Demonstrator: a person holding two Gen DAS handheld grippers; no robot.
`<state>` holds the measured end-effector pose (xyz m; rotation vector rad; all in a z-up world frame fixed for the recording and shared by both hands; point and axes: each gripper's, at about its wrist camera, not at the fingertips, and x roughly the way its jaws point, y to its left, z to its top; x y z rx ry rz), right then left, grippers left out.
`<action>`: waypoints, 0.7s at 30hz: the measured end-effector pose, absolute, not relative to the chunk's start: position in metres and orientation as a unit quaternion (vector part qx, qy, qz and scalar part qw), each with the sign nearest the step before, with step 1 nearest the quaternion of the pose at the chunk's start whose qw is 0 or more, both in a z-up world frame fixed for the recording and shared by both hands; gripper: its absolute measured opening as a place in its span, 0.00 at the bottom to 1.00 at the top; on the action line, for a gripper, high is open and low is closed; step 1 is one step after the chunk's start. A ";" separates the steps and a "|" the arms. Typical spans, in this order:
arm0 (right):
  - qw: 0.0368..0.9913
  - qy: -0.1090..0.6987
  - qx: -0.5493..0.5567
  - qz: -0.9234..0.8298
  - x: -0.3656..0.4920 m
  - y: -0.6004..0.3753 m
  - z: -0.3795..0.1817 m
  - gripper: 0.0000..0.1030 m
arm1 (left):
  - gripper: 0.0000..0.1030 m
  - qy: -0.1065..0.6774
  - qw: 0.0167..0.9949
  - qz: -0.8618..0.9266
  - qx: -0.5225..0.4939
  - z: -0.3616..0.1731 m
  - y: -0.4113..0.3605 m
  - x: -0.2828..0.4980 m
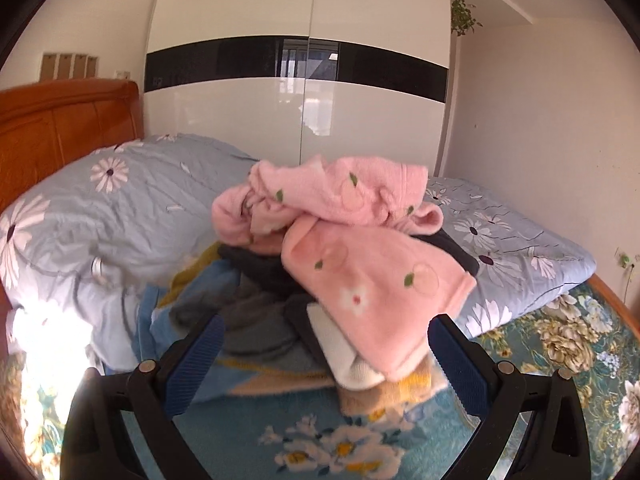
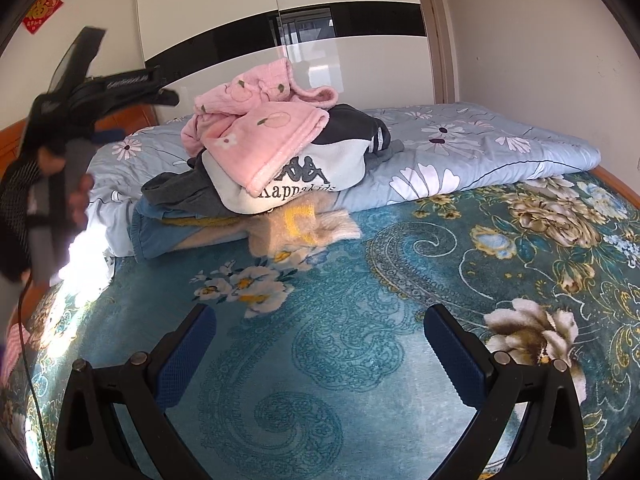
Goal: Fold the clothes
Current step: 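Grasp the pink fleece blanket on the pile with the left gripper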
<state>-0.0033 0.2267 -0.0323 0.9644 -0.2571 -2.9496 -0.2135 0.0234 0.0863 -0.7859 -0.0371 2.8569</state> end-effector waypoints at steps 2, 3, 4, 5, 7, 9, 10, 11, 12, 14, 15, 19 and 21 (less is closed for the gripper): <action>0.009 -0.085 0.312 -0.946 -0.006 0.233 -0.036 1.00 | 1.00 0.010 0.085 0.960 -0.265 0.100 0.044 -0.253; 0.006 -0.088 0.313 -0.946 -0.008 0.237 -0.038 1.00 | 1.00 0.018 0.085 0.960 -0.267 0.106 0.056 -0.270; 0.003 -0.091 0.315 -0.945 -0.010 0.242 -0.041 1.00 | 1.00 0.027 0.084 0.959 -0.270 0.110 0.068 -0.287; 0.000 -0.094 0.317 -0.944 -0.011 0.246 -0.044 1.00 | 1.00 0.030 0.082 0.958 -0.274 0.114 0.080 -0.303; -0.007 -0.094 0.322 -0.942 -0.014 0.253 -0.049 1.00 | 1.00 0.041 0.079 0.957 -0.275 0.118 0.107 -0.327; -0.017 -0.082 0.326 -0.942 -0.015 0.258 -0.053 1.00 | 1.00 0.057 0.069 0.958 -0.271 0.122 0.133 -0.346; -0.017 -0.080 0.328 -0.941 -0.015 0.261 -0.056 1.00 | 1.00 0.076 0.064 0.960 -0.262 0.121 0.148 -0.353; -0.018 -0.079 0.331 -0.940 -0.015 0.263 -0.058 1.00 | 1.00 0.107 0.048 0.958 -0.260 0.118 0.161 -0.360; -0.018 -0.082 0.334 -0.939 -0.015 0.267 -0.060 1.00 | 1.00 0.138 0.031 0.956 -0.258 0.114 0.175 -0.368; -0.025 -0.085 0.334 -0.938 -0.013 0.274 -0.063 1.00 | 1.00 0.190 0.002 0.948 -0.255 0.105 0.195 -0.381; -0.029 -0.086 0.333 -0.938 -0.011 0.278 -0.064 1.00 | 1.00 0.209 -0.010 0.944 -0.254 0.100 0.201 -0.387; -0.049 -0.096 0.335 -0.936 -0.003 0.295 -0.067 1.00 | 0.95 0.183 -0.036 0.943 -0.274 0.097 0.188 -0.404; -0.060 -0.106 0.337 -0.934 0.000 0.303 -0.067 1.00 | 0.71 0.149 -0.029 0.944 -0.293 0.098 0.175 -0.410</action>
